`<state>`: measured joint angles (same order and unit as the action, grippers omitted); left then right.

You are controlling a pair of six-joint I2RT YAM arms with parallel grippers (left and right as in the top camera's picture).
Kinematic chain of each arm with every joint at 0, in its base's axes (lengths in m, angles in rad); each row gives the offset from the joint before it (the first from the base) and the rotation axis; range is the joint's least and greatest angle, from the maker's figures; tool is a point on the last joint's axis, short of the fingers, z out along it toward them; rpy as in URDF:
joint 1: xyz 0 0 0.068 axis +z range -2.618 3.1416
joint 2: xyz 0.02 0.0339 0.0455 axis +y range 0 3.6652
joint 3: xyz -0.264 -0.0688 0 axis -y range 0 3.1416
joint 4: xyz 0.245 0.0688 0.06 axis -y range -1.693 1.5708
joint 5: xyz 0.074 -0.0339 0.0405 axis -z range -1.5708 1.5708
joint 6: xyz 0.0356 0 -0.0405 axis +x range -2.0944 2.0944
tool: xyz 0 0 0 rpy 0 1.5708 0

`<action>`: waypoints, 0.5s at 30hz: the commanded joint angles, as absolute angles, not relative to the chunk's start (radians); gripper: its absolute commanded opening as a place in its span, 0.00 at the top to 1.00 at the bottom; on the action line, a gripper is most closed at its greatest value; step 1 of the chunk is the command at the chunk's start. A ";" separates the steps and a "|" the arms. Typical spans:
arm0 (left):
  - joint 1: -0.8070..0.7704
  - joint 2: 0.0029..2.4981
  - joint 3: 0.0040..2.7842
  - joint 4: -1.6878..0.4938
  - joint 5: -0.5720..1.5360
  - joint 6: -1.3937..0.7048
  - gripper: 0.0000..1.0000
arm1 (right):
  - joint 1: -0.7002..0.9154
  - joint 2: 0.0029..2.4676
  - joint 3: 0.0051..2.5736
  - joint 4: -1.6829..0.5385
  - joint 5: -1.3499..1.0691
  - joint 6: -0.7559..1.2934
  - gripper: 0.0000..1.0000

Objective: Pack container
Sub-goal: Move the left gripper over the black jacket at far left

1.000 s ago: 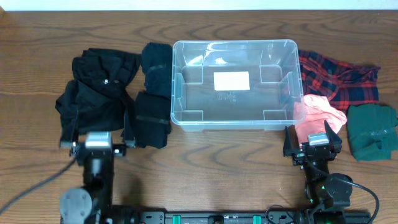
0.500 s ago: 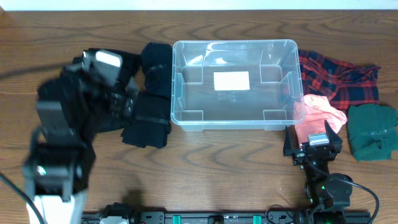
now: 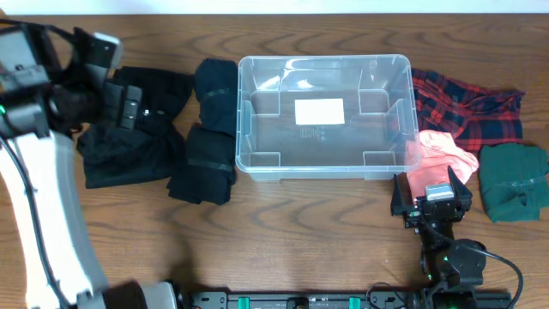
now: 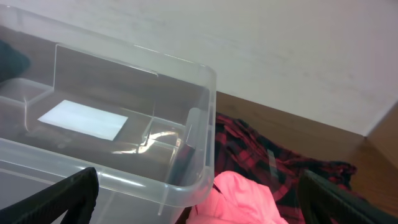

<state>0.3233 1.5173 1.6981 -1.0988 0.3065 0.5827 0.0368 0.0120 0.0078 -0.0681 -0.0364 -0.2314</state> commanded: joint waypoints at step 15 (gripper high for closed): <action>0.636 1.775 1.713 -0.947 0.516 0.632 0.02 | 0.033 0.005 0.006 -0.072 -0.034 -0.241 0.01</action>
